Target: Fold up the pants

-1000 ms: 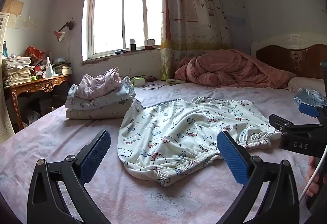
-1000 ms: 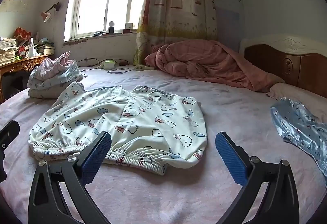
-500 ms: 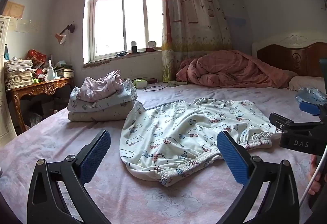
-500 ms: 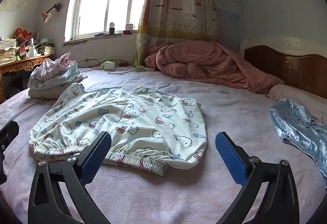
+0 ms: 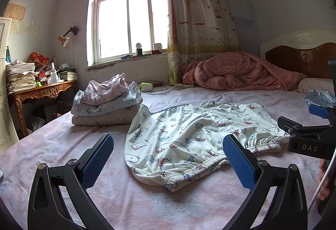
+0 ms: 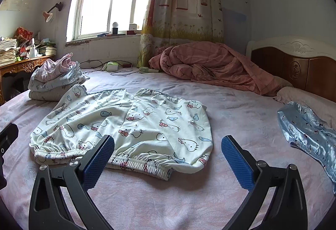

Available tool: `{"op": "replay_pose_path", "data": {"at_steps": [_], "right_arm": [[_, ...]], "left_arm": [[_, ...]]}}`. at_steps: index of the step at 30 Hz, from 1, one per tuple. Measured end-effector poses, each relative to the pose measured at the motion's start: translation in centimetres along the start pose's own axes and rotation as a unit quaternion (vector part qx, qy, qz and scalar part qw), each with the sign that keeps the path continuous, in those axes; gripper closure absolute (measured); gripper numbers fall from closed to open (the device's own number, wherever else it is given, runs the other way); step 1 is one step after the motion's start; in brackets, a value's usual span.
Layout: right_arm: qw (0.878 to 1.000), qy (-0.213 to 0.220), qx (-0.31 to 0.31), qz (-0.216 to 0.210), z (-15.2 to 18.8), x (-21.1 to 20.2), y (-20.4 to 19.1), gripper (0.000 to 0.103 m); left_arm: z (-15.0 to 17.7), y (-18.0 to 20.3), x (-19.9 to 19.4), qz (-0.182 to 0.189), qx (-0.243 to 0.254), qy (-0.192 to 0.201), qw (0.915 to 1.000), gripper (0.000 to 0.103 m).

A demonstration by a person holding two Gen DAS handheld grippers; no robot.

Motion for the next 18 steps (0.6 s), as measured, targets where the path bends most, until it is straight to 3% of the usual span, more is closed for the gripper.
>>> {"op": "replay_pose_path", "data": {"at_steps": [18], "right_arm": [[1.000, 0.003, -0.017, 0.001, 0.17, 0.07, -0.29, 0.000]], "left_arm": [[0.10, -0.09, -0.08, -0.002, 0.002, 0.003, 1.0000, 0.000]]}}
Point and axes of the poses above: each gripper's, at about its wrist camera, not at the fingertips, and x roughly the way its jaws point, y to its right, z to its underside, the point moved 1 cm from there along x, roughly the way its jaws point, and after that the axes turned 11 degrees about y, right-handed, at the moved point
